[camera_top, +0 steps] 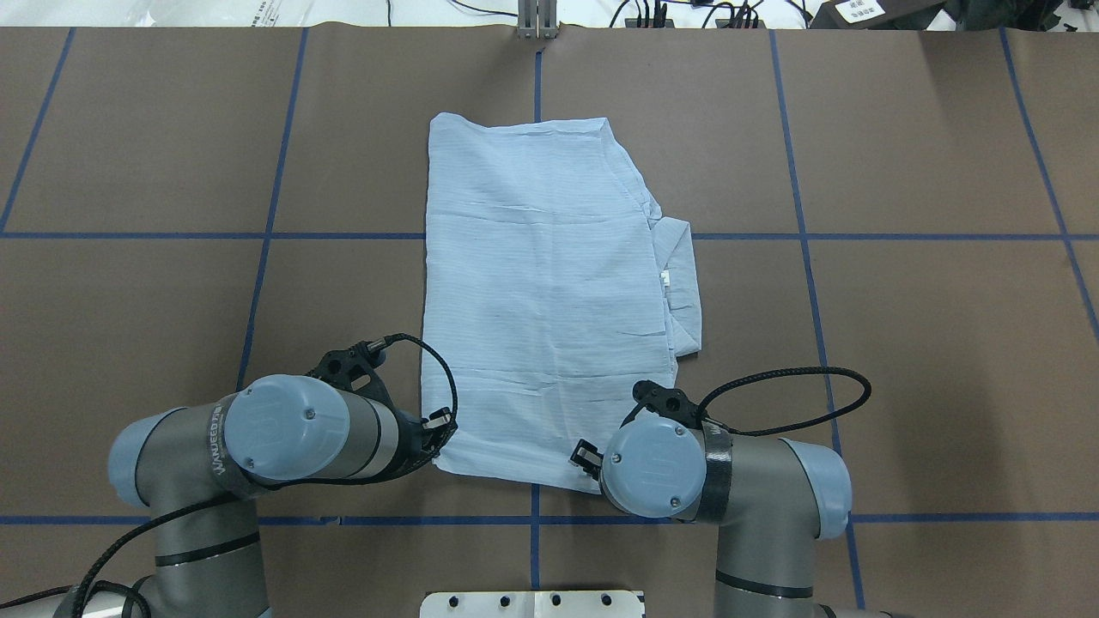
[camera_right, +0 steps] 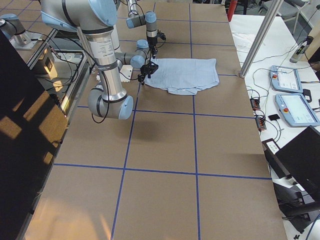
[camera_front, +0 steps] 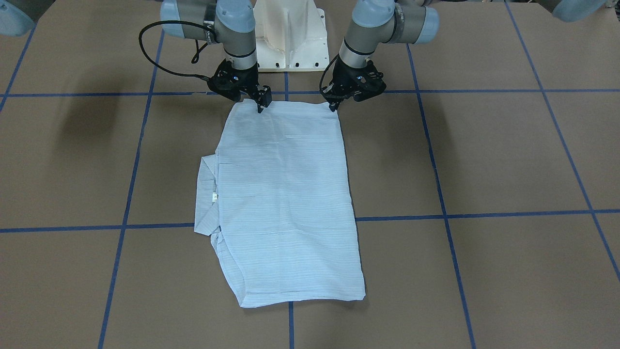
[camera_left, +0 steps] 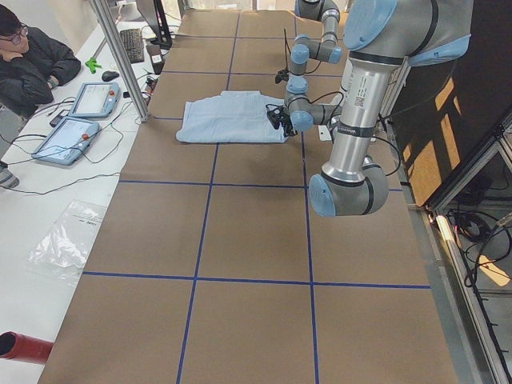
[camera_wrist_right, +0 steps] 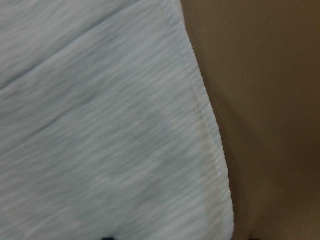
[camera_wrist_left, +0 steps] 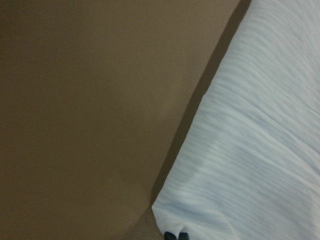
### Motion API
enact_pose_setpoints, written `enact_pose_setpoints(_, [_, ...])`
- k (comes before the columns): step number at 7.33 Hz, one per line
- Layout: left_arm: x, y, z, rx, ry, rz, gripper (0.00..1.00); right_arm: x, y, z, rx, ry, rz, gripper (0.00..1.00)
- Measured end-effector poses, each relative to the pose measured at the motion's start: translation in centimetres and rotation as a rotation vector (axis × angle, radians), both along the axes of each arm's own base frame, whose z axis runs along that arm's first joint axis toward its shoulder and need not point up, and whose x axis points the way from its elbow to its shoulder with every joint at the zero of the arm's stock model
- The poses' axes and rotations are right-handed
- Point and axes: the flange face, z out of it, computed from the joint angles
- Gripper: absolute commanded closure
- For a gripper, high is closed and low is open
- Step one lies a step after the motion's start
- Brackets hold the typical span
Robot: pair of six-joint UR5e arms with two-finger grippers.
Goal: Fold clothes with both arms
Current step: 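Lower both grippers onto the near edge corners and close them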
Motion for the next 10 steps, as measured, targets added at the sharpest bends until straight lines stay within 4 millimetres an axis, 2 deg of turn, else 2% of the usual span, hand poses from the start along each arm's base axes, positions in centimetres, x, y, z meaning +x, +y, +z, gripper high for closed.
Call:
enact_pose_setpoints(1, [0.0, 0.0, 0.0, 0.000, -0.001, 0.000, 1.00, 0.0, 0.0, 0.0, 0.000, 0.001, -0.001, 0.85])
enact_pose_setpoints(3, [0.0, 0.0, 0.1, -0.001, -0.002, 0.000, 1.00, 0.1, 0.1, -0.3, 0.001, -0.006, -0.003, 0.96])
enact_pose_setpoints(5, [0.1, 0.0, 0.2, 0.000, -0.003, -0.001, 1.00, 0.0, 0.1, -0.5, 0.001, -0.008, -0.003, 1.00])
enact_pose_setpoints(10, [0.1, -0.1, 0.2, -0.001, -0.005, -0.001, 1.00, 0.4, -0.4, -1.1, 0.004, -0.019, 0.006, 1.00])
